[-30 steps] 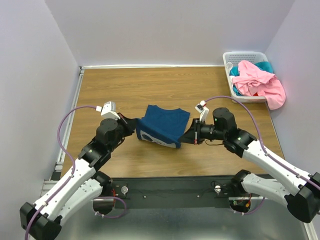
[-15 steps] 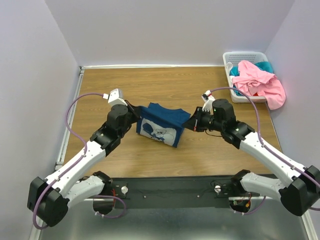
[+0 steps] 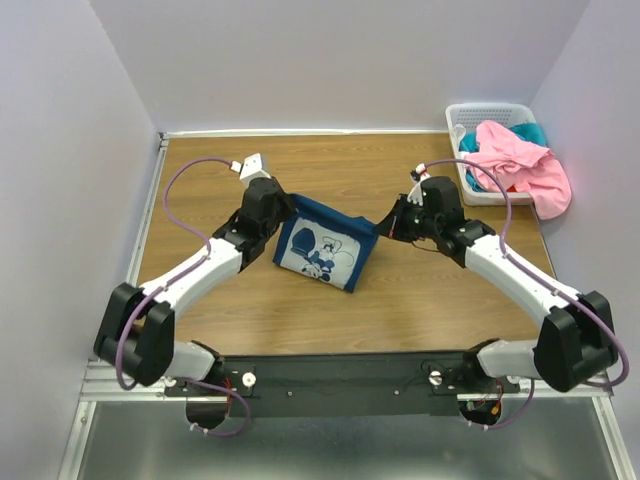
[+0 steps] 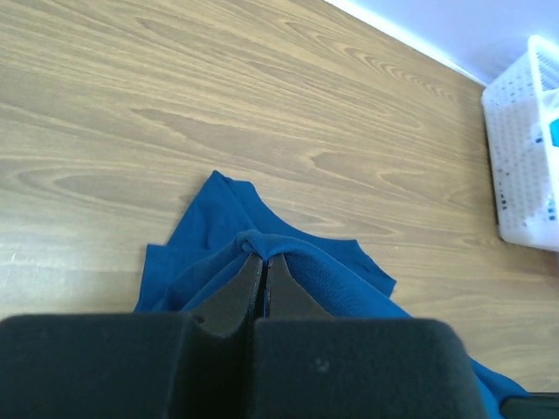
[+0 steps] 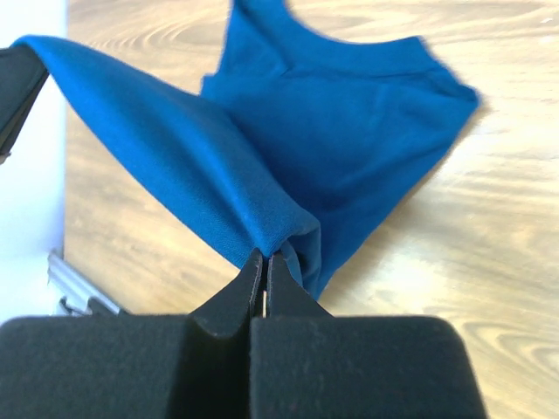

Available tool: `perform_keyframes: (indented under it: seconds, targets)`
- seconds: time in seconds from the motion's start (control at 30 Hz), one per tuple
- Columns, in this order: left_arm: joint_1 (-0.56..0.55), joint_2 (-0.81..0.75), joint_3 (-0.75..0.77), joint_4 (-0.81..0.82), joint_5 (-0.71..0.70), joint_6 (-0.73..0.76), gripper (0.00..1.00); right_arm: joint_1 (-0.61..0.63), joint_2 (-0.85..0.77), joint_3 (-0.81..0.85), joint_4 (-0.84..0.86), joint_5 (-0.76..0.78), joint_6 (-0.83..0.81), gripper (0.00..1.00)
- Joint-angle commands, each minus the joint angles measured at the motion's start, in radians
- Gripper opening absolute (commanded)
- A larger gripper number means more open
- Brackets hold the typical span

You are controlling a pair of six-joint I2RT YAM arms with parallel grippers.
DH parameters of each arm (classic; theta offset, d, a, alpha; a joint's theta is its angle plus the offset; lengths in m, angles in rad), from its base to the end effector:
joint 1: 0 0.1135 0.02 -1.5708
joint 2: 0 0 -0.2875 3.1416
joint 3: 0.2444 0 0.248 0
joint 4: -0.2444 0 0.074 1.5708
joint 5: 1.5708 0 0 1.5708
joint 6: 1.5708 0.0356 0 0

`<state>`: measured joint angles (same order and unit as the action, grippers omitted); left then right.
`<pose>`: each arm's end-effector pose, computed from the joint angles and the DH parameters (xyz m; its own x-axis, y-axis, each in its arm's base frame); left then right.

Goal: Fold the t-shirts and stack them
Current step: Fold the tshirt

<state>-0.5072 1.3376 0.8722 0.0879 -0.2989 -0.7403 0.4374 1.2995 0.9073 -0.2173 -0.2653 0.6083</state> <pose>0.2638 -0.1346 0.2990 -0.3896 -0.5209 -0.7595 -0.0513 0.8356 -0.5469 0.2471 0.1258 0.2919 -0.7704 0.2485 -0.5871 -0.1989 0.7812 0.5917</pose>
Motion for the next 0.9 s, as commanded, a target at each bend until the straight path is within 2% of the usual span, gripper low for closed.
perform_keyframes:
  seconds: [0.0,0.53,0.6,0.63,0.67,0.7,0.73,0.77,0.8,0.83,0.87]
  targets:
    - [0.042,0.087,0.063,0.049,-0.013,0.036,0.00,-0.042,0.072,0.048,-0.008,0.046,-0.031,0.01]
    - [0.118,0.439,0.234,0.041,0.103,0.035,0.00,-0.100,0.407,0.218,0.024,0.057,-0.045,0.01]
    - [0.122,0.457,0.244,0.042,0.106,0.036,0.00,-0.103,0.437,0.245,0.024,0.058,-0.056,0.04]
    - [0.125,0.465,0.255,0.042,0.107,0.035,0.08,-0.103,0.454,0.257,0.025,0.067,-0.065,0.06]
    - [0.125,0.475,0.261,0.041,0.104,0.032,0.22,-0.104,0.477,0.274,0.022,0.078,-0.064,0.10]
    - [0.125,0.479,0.269,0.030,0.098,0.027,0.31,-0.108,0.486,0.298,0.022,0.081,-0.064,0.13]
    - [0.125,0.480,0.277,0.027,0.093,0.025,0.45,-0.106,0.494,0.311,0.022,0.081,-0.067,0.23]
    - [0.125,0.471,0.278,0.024,0.092,0.028,0.73,-0.106,0.495,0.320,0.021,0.078,-0.071,0.60]
    - [0.125,0.462,0.274,0.026,0.092,0.027,0.85,-0.106,0.491,0.332,0.021,0.065,-0.082,0.89]
    - [0.127,0.437,0.269,0.026,0.096,0.025,0.92,-0.106,0.482,0.334,0.019,0.063,-0.084,1.00]
    - [0.125,0.425,0.263,0.026,0.099,0.022,0.96,-0.106,0.457,0.332,0.019,0.060,-0.082,1.00]
